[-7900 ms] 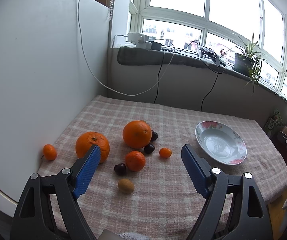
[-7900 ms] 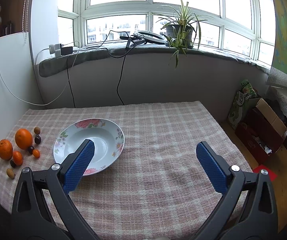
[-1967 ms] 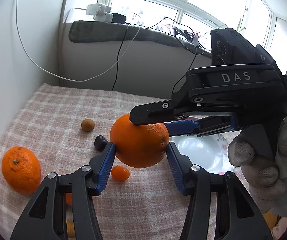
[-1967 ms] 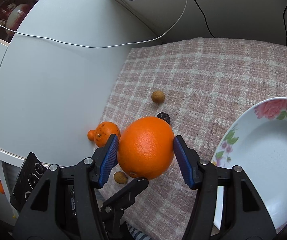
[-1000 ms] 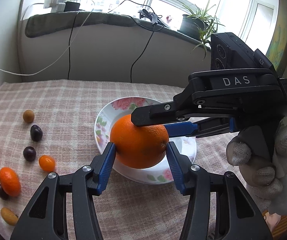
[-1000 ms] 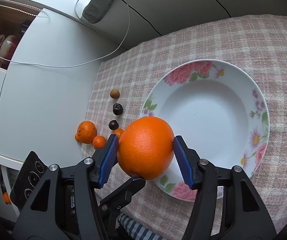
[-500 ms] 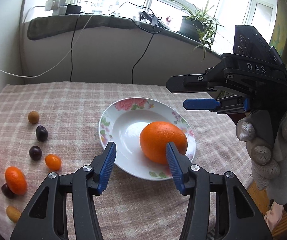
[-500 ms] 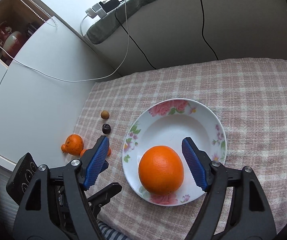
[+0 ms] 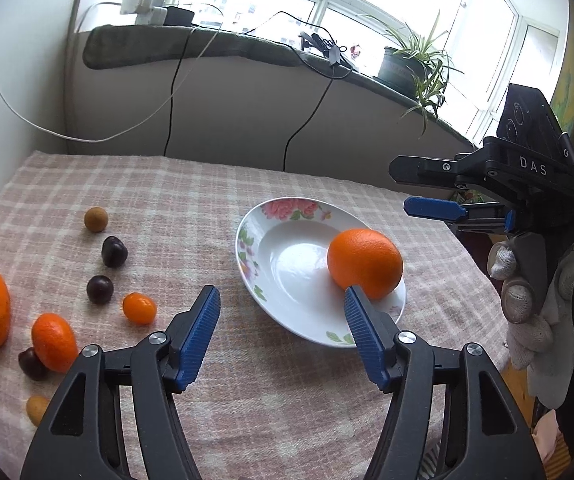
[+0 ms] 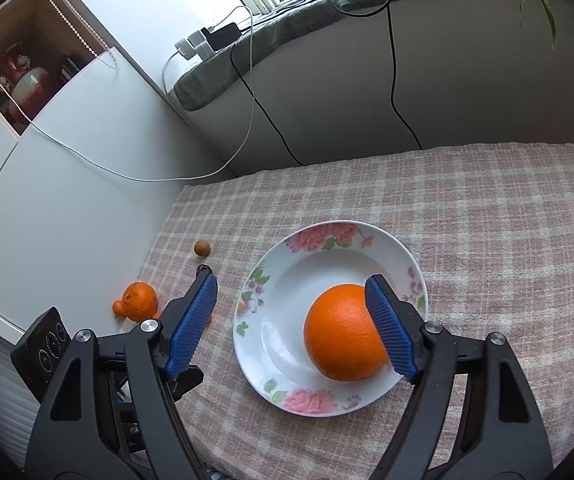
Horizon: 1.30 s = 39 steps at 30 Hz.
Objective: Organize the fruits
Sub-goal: 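Withdraw the right tool from the bowl toward the remaining fruit, then move the right tool to the large stemmed orange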
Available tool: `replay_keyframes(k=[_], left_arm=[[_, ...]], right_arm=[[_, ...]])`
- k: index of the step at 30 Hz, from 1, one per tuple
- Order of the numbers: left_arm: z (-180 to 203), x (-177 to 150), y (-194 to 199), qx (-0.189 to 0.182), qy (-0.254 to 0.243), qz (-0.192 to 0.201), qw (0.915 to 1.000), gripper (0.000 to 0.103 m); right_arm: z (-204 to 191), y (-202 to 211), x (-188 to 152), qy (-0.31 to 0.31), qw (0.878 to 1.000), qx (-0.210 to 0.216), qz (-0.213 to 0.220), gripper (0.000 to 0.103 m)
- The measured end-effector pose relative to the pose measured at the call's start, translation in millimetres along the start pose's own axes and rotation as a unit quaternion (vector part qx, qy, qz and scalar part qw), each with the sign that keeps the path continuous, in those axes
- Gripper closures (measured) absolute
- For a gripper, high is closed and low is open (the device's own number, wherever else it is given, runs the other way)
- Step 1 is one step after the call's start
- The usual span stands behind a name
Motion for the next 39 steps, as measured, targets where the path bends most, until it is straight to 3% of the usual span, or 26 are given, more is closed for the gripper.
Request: replay_keyframes(k=[11,14,19,30,39], left_arm=[[-33.4,-9.8,24.6,0.046,0.016,0.003,0.9988,0.033],[-45.1,-13.3,36.7,0.065,0.022,0.010,0.9976,0.033],[-70.1,-18.0,59.0,0.100,0.039,0.025,0.9940,0.033],[-129.4,-39.3,100.2,0.167,0.095,0.042,0.9804,0.033],[-169.7,-58.2,109.3,0.182,0.140,0.041,0.9725,0.033]], right_arm=[[-20.5,-16.5,-4.9,0.040,0.999,-0.023,-0.004,0.024],[-28.7,-22.1,-5.7,0.044,0.999,-0.017,-0.007,0.016],[-48.4,-33.7,-5.3,0.057,0.998,-0.006,-0.010,0.015],[-95.9,-71.1,-16.8,0.092,0.994,0.033,-0.046,0.015],[-150.1,-114.0,-32.2,0.111,0.984,0.087,-0.107,0.015]])
Point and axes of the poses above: each gripper's, at about its wrist camera, not at the fingertips, and y roughly against the way its jaws point, z to its right, x to its top, the point moved 6 cm from there along -y, roughly the way its jaws point, and after that the axes turned 5 degrees about -y, right-handed, at the moved point
